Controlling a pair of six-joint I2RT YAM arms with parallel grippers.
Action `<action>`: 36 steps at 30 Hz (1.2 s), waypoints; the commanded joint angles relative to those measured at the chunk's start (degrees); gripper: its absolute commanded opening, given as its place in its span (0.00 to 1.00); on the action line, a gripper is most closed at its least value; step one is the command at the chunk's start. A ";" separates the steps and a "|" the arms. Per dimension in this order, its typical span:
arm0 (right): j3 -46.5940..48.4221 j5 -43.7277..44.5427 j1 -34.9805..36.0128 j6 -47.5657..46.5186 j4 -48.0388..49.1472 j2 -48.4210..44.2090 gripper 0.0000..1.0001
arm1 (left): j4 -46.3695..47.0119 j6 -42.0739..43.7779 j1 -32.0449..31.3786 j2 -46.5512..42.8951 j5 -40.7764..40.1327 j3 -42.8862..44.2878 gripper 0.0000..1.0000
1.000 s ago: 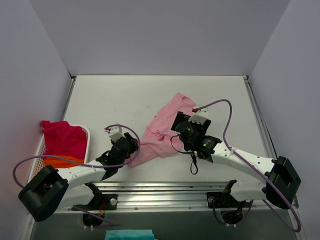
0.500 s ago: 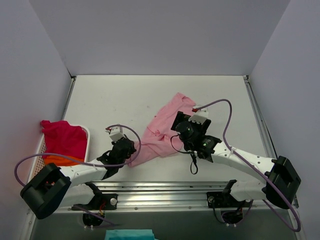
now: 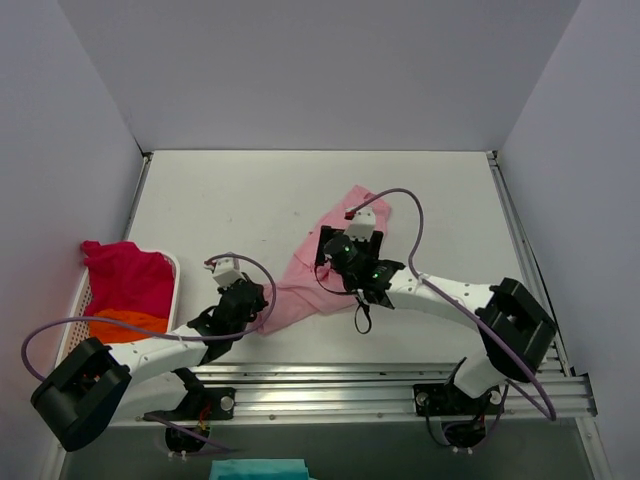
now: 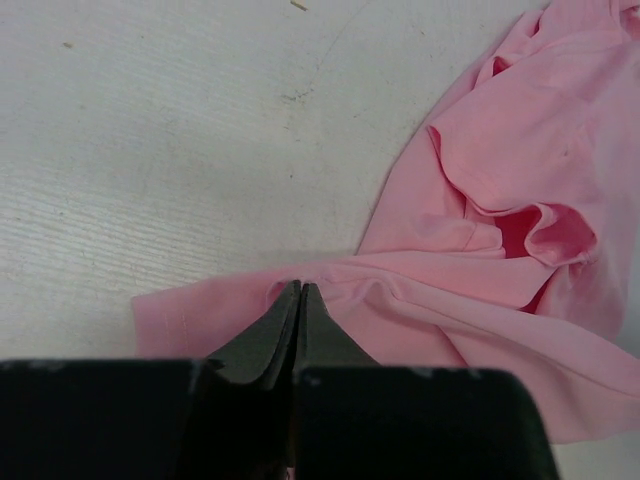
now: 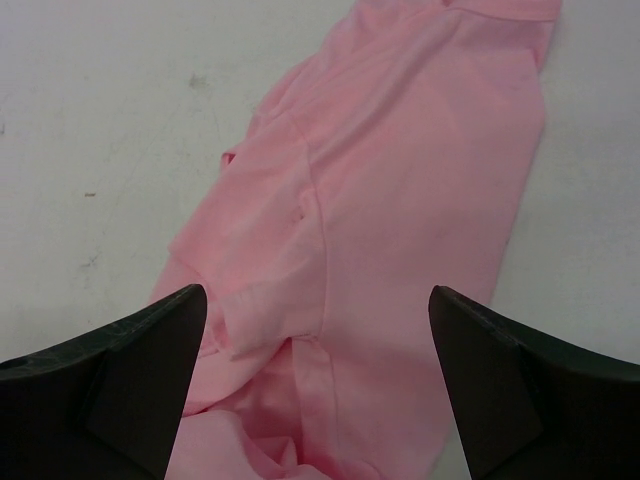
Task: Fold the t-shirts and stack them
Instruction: Flatten out the tshirt
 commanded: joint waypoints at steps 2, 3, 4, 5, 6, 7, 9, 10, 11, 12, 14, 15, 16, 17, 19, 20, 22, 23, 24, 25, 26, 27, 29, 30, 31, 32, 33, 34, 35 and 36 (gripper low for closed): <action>5.54 -3.36 2.42 -0.52 0.85 5.37 0.88 | -0.87 -0.90 -0.35 -0.53 -2.49 -0.17 0.02; 6.24 -3.27 2.95 -0.44 0.32 7.21 0.88 | -0.44 -1.08 -0.35 -0.26 -2.40 -0.17 0.02; 7.73 -3.18 3.39 -0.26 0.14 8.01 0.87 | -0.08 -1.16 -0.35 -0.09 -2.14 -0.26 0.02; 8.44 -2.75 3.92 -0.26 -0.73 8.89 0.87 | 0.27 -1.17 -0.35 0.52 -1.97 -0.26 0.02; 9.06 -2.22 4.71 0.35 -1.17 10.46 0.87 | 0.71 -1.17 -0.35 0.79 -1.88 -0.35 0.02; 9.50 -1.96 4.98 0.62 -1.35 11.17 0.86 | 0.88 -1.17 -0.35 0.97 -1.79 -0.35 0.02; 10.47 -2.04 5.42 0.88 -1.44 13.19 0.85 | 0.97 -1.08 -0.35 1.23 -1.70 -0.35 0.02; 10.82 -2.04 5.51 1.41 -1.70 13.90 0.84 | 1.06 -1.16 -0.44 1.15 -1.61 -0.44 0.02; 11.43 -2.04 5.51 1.67 -2.23 14.60 0.83 | 0.97 -1.08 -0.35 0.80 -1.61 -0.52 0.02; 11.78 -2.04 5.51 1.94 -2.49 15.65 0.81 | 0.89 -1.08 -0.35 0.62 -1.61 -0.61 0.02; 12.40 -1.61 5.51 2.81 -3.80 16.54 0.80 | 0.80 -1.08 -0.35 -0.08 -1.70 -0.87 0.02; 12.84 -1.08 5.51 3.08 -4.34 17.24 0.78 | 0.62 -0.99 -0.35 -0.26 -1.70 -0.88 0.02; 13.10 -0.81 5.51 3.60 -4.69 17.51 0.77 | 0.54 -0.99 -0.35 -0.69 -1.79 -0.96 0.02; 13.37 -0.46 5.51 3.87 -5.74 18.03 0.77 | 0.45 -0.90 -0.35 -0.87 -1.79 -1.14 0.02; 13.81 0.68 5.42 4.40 -6.62 18.39 0.76 | 0.36 -0.90 -0.35 -1.14 -1.96 -1.23 0.02; 13.81 1.21 5.33 4.75 -7.32 18.56 0.75 | 0.45 -0.90 -0.35 -1.14 -1.96 -1.23 0.02; 14.16 2.35 5.24 5.19 -8.20 18.74 0.73 | 0.53 -0.90 -0.35 -0.88 -1.88 -1.23 0.02; 14.16 2.44 4.98 5.19 -8.38 18.91 0.70 | 0.71 -0.90 -0.35 -0.79 -1.88 -1.23 0.02; 14.16 2.53 4.72 5.19 -8.56 19.00 0.57 | 0.88 -0.90 -0.35 -0.70 -1.70 -1.23 0.02; 14.34 2.53 4.54 5.19 -8.65 19.09 0.48 | 0.89 -0.90 -0.35 -0.53 -1.61 -1.14 0.02; 14.42 2.53 4.11 5.28 -9.00 19.26 0.42 | 0.97 -0.90 -0.35 -0.35 -1.61 -1.14 0.02; 14.51 2.62 3.93 5.28 -9.17 19.35 0.38 | 1.06 -0.90 -0.35 -0.35 -1.61 -1.14 0.02; 14.78 3.05 3.58 5.28 -9.61 19.70 0.37 | 1.06 -0.90 -0.35 -0.17 -1.53 -1.14 0.02; 14.86 3.23 3.31 5.19 -9.70 19.88 0.34 | 1.15 -0.90 -0.35 -0.17 -1.52 -1.14 0.02; 14.95 3.32 3.14 5.19 -9.79 20.06 0.31 | 1.15 -0.90 -0.35 -0.09 -1.52 -1.05 0.02; 14.95 3.32 2.96 5.10 -9.88 20.23 0.29 | 1.24 -0.81 -0.35 0.00 -1.52 -1.05 0.02; 15.04 3.32 2.52 5.10 -9.88 20.32 0.28 | 1.24 -0.73 -0.35 0.00 -1.61 -1.05 0.02; 15.04 3.41 2.35 5.10 -9.96 20.32 0.28 | 1.24 -0.73 -0.35 0.18 -1.53 -0.96 0.02; 14.95 3.41 2.17 5.10 -9.97 20.41 0.28 | 1.24 -0.73 -0.35 0.18 -1.61 -0.96 0.02; 14.95 3.32 1.91 5.19 -10.05 20.41 0.29 | 1.32 -0.73 -0.44 0.35 -1.53 -0.96 0.02</action>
